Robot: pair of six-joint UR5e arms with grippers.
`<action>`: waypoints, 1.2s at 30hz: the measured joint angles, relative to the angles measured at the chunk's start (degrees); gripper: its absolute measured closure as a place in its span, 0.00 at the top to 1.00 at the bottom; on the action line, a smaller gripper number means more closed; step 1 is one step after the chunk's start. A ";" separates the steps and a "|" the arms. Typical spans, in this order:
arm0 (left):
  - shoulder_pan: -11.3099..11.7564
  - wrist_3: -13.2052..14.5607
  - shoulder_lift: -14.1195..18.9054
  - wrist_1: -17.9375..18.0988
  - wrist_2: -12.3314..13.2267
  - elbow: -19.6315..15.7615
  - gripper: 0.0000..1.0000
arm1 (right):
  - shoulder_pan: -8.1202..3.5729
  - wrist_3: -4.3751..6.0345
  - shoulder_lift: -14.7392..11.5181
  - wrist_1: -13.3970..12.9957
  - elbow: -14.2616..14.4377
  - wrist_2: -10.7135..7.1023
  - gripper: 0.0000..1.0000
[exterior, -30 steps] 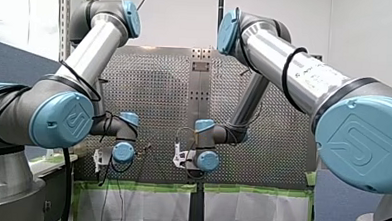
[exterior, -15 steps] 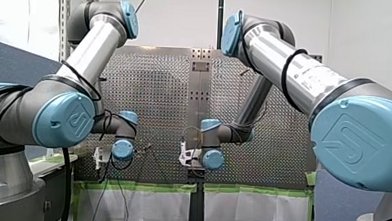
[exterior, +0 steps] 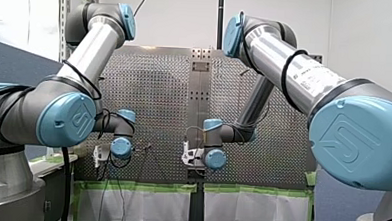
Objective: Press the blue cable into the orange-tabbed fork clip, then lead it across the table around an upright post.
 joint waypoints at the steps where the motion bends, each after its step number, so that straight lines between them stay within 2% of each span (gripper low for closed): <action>1: 0.12 0.00 -0.17 -0.24 0.15 0.21 0.00 | 0.00 0.00 0.01 -0.03 0.00 -0.19 0.00; 7: 0.52 -0.08 -2.58 -2.33 0.50 2.55 0.00 | -0.04 -0.15 0.02 -0.07 -0.01 -0.80 0.00; 18: 1.14 -3.72 -6.63 -2.67 1.44 6.89 0.00 | -0.48 -0.52 0.09 -0.11 -0.01 -0.84 0.00; 23: 1.32 -4.12 -6.87 -3.18 2.07 8.35 0.00 | -0.78 -0.50 0.11 -0.15 -0.25 -0.82 0.00; 36: 2.23 -5.25 -6.13 -3.81 3.04 9.00 0.00 | -1.54 -0.51 0.15 0.95 -2.82 -0.91 0.00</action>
